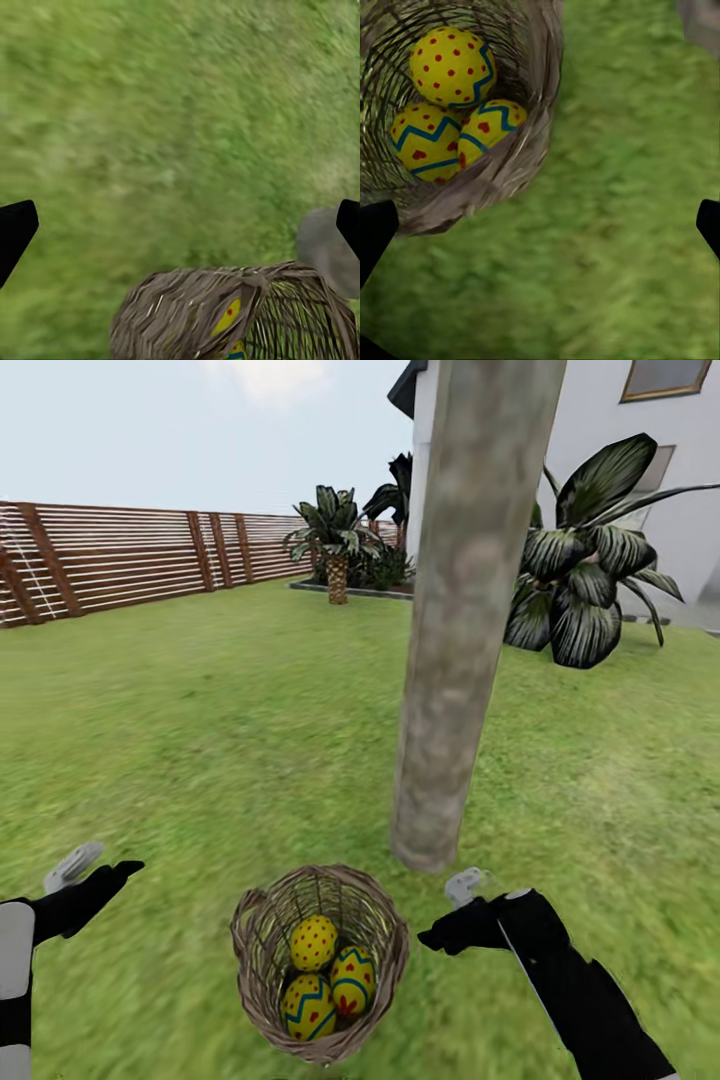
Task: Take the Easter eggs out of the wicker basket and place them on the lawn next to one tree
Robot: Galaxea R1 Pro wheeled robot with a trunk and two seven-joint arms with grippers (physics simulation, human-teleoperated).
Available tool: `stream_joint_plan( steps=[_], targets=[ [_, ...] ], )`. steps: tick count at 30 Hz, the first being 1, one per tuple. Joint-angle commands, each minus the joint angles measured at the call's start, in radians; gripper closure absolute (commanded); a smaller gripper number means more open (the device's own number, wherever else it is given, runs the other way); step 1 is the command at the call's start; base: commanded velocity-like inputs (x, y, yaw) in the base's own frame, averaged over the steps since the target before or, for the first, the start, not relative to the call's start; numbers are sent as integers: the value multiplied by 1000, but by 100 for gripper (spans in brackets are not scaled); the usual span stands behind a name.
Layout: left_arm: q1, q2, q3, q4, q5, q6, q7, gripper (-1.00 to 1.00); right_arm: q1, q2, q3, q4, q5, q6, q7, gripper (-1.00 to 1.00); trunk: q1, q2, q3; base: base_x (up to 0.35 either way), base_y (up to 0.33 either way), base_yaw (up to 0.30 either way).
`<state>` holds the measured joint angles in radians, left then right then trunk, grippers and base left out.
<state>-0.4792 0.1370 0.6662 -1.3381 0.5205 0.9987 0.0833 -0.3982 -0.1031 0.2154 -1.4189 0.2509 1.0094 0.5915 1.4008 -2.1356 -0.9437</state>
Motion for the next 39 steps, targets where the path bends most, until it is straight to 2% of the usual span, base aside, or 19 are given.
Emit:
stream_joint_plan(
  steps=[1,2,4,6,7,8,9,10,14,18,21,26,28,31,32,34,37,38,39],
  targets=[
    [-1,0,1,-1,10,5,9,-100,-1,27,3,-4,17,2,7,-100,0,0,-2,0,0,232],
    [-1,1,1,-1,10,5,9,-100,-1,37,4,-5,18,3,6,-100,0,0,-3,0,0,231],
    [-1,1,0,0,10,5,9,-100,-1,77,16,-8,27,3,1,-100,0,0,-5,0,0,221],
    [-1,1,0,0,10,5,9,-100,-2,118,41,-8,55,3,-12,-100,0,0,-8,0,0,208],
    [-1,0,0,1,10,5,9,-100,-2,146,61,-7,81,3,-23,-100,0,0,-9,0,0,204],
    [-1,0,0,1,10,5,9,-100,-2,161,72,-6,97,3,-30,-100,0,0,-11,0,0,203],
    [-1,-1,0,3,10,5,9,-100,-2,224,127,-2,182,2,-67,-100,0,0,-12,0,0,200],
    [-1,-1,0,3,10,5,9,-100,-2,239,145,-1,206,2,-77,-100,0,0,-13,0,0,200],
    [-1,-1,0,4,10,4,9,-100,-2,268,184,1,244,1,-92,-100,0,0,-18,0,0,196],
    [-1,-1,0,5,9,4,9,-100,-2,274,223,2,245,0,-96,-100,0,0,-20,0,0,74],
    [-1,-2,-1,5,9,4,9,-100,-6,275,233,9,244,-1,-97,-100,0,0,-20,0,0,11],
    [-1,-2,-33,5,9,3,9,-100,-85,277,234,131,231,-2,-97,-100,0,0,-20,0,0,1],
    [-1,-2,-47,5,9,3,9,-100,-169,278,234,282,152,-15,-100,-100,0,0,-20,0,0,0],
    [-1,-2,-50,4,9,3,9,-100,-223,278,234,367,54,-29,-137,-100,0,0,-20,0,0,0],
    [-1,-2,-50,4,9,3,9,-100,-239,278,234,385,11,-31,-185,-100,0,0,-20,0,0,0],
    [-1,-2,-51,5,9,3,9,-100,-248,278,234,395,-32,-33,-251,-100,0,0,-20,0,0,0],
    [-1,-14,-51,5,9,3,9,-100,-280,278,239,417,-175,-35,-427,-100,0,0,-20,0,0,0],
    [-1,-18,-51,5,9,3,9,-100,-293,278,246,438,-210,-36,-457,-100,0,0,-20,0,0,0],
    [-1,-25,-52,5,8,3,9,-100,-321,278,268,499,-268,-44,-491,-100,0,0,-20,0,0,0]
  ],
)
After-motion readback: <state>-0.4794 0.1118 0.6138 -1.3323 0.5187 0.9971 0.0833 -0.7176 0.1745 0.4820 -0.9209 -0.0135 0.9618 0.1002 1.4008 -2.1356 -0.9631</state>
